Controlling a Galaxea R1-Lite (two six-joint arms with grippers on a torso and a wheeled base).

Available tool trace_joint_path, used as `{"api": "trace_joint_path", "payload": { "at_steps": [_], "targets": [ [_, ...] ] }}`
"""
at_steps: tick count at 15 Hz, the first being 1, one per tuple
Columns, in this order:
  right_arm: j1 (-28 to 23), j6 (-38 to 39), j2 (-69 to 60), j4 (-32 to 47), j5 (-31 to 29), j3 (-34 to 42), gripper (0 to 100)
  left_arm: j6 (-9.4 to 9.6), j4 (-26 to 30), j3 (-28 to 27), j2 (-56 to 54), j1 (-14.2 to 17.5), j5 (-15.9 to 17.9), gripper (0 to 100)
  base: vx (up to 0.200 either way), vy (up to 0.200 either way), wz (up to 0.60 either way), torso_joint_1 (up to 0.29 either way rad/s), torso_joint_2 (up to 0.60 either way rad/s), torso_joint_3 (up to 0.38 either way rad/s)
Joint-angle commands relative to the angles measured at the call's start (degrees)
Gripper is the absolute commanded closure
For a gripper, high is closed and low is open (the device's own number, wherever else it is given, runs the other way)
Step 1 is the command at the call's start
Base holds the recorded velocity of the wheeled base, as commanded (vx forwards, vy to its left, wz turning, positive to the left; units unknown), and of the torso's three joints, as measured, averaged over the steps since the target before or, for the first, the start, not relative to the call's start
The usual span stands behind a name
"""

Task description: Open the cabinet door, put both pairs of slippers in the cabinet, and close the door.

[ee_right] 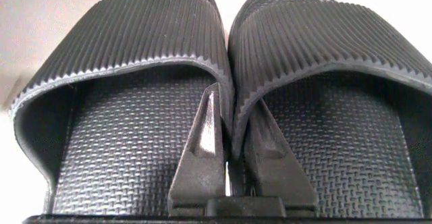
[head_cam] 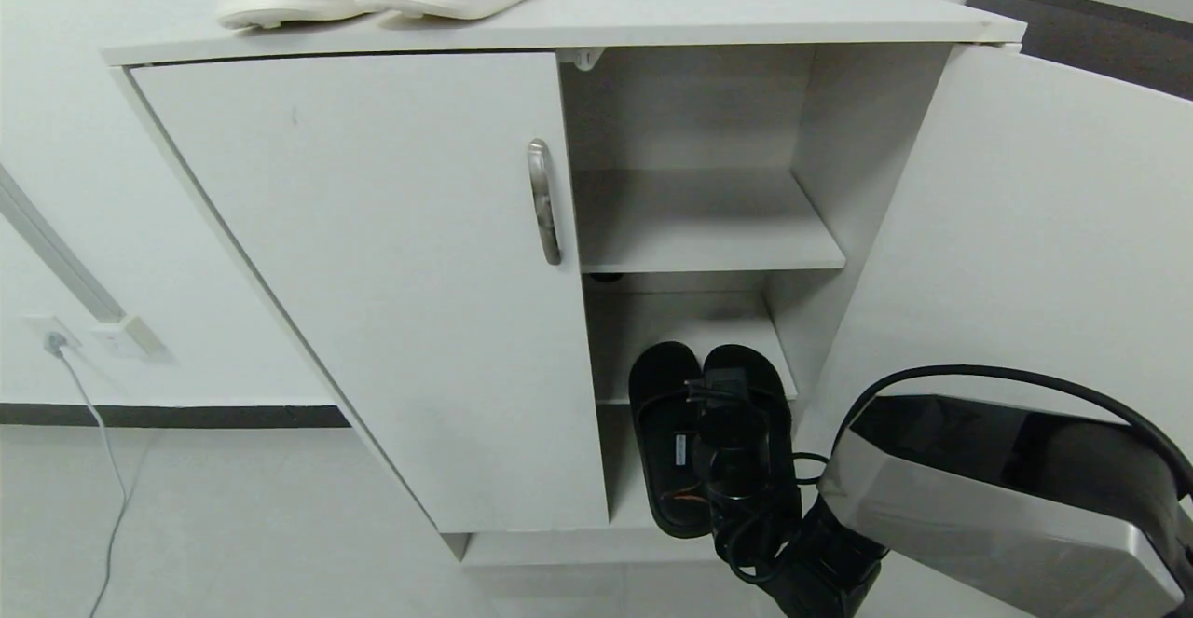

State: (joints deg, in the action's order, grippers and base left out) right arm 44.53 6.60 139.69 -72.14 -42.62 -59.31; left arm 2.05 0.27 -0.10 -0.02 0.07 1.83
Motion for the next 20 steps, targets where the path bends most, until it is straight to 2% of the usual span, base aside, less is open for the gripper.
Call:
{"api": "trace_joint_path", "payload": {
  "at_steps": [1,4,11,20],
  "targets": [
    [0.03,0.0,0.14,0.07,0.08,-0.99,100,-0.03,0.0,0.01,0.11,0.01,0.02,100,0.2,0.0,0.0,0.002,0.0,0.002],
    [-0.85,-0.18,0.93,1.22,0.61,-3.8,100,-0.03,-0.09,0.01,0.02,0.01,0.02,100,0.067,0.0,0.0,0.001,0.0,0.001],
    [-4.54,0.26,6.38,13.08,1.4,-19.53,100,-0.03,0.0,0.01,0.02,0.01,0.02,100,0.0,0.0,0.0,0.0,0.0,0.0],
    [-8.06,0.7,10.78,23.01,2.01,-36.14,100,-0.03,0.0,0.01,0.02,0.01,0.02,100,0.0,0.0,0.0,0.0,0.0,0.0]
  ]
}}
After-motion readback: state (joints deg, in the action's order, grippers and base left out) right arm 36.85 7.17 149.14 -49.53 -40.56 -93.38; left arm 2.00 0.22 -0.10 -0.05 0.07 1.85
